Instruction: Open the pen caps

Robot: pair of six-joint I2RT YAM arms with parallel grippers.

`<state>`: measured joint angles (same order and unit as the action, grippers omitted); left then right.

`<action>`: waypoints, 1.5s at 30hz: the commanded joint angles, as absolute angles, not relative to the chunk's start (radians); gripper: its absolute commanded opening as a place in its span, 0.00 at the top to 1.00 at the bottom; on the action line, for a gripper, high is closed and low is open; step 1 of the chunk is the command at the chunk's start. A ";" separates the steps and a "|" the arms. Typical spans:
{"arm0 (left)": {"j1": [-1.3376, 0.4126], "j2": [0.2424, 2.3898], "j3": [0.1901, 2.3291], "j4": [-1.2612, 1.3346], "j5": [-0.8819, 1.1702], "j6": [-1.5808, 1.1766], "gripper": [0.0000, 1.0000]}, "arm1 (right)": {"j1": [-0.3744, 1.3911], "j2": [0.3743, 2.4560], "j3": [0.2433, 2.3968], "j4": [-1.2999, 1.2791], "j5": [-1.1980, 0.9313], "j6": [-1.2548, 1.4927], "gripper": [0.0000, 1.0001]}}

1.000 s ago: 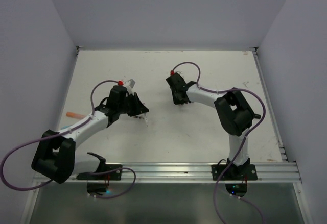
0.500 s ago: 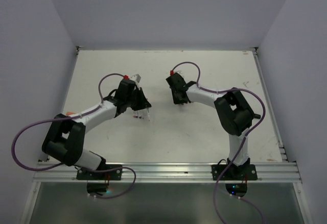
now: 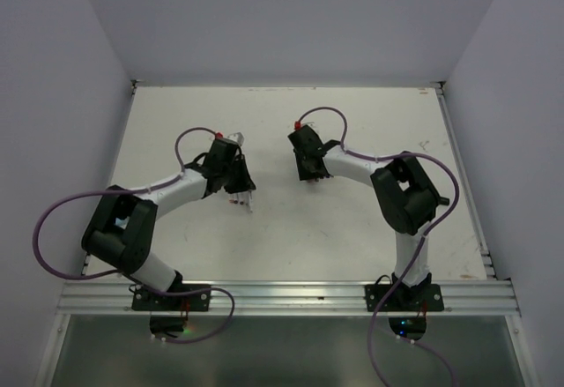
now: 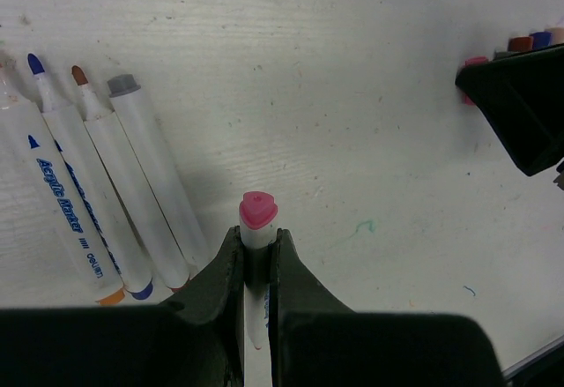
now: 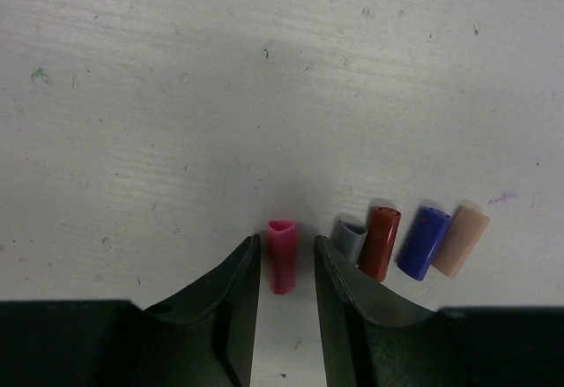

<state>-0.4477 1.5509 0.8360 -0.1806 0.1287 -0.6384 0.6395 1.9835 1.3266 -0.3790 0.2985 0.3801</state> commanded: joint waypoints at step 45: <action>-0.416 1.695 0.997 -0.186 0.020 -0.615 0.69 | 0.612 1.207 0.946 -0.488 0.187 0.500 0.59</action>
